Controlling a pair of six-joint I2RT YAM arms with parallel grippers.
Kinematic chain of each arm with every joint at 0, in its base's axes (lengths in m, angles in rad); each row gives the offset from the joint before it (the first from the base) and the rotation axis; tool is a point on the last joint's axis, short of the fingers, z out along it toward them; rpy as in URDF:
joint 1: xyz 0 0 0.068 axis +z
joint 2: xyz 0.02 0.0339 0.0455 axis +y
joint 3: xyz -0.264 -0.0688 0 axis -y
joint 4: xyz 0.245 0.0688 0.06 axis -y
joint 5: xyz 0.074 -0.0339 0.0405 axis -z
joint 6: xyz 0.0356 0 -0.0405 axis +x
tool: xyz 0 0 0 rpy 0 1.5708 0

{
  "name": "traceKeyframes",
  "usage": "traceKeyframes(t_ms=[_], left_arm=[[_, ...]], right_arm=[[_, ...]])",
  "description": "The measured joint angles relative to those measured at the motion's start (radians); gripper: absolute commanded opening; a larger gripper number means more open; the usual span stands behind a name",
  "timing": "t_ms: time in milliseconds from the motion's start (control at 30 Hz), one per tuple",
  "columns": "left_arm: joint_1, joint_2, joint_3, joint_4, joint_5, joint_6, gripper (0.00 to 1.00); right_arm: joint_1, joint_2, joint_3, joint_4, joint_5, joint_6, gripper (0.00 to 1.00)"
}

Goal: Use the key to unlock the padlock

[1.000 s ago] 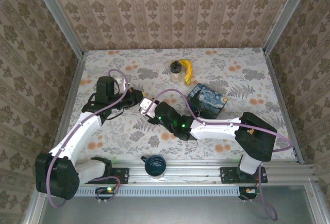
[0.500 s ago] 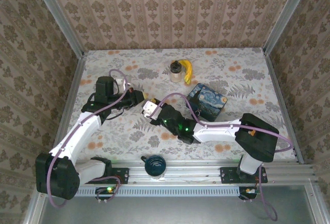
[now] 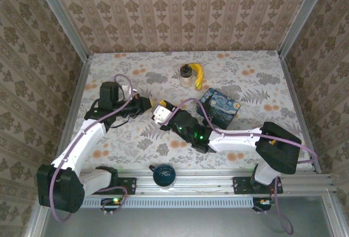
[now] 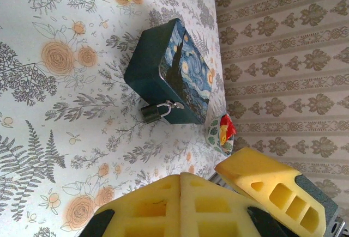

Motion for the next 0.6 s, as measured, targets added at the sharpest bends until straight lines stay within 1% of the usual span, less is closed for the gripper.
traceKeyframes(t_ms=[600], left_arm=[[0.0,0.0,0.001,0.001,0.015,-0.013,0.0]], right_arm=[[0.0,0.035,0.027,-0.044,-0.003,-0.015,0.37]])
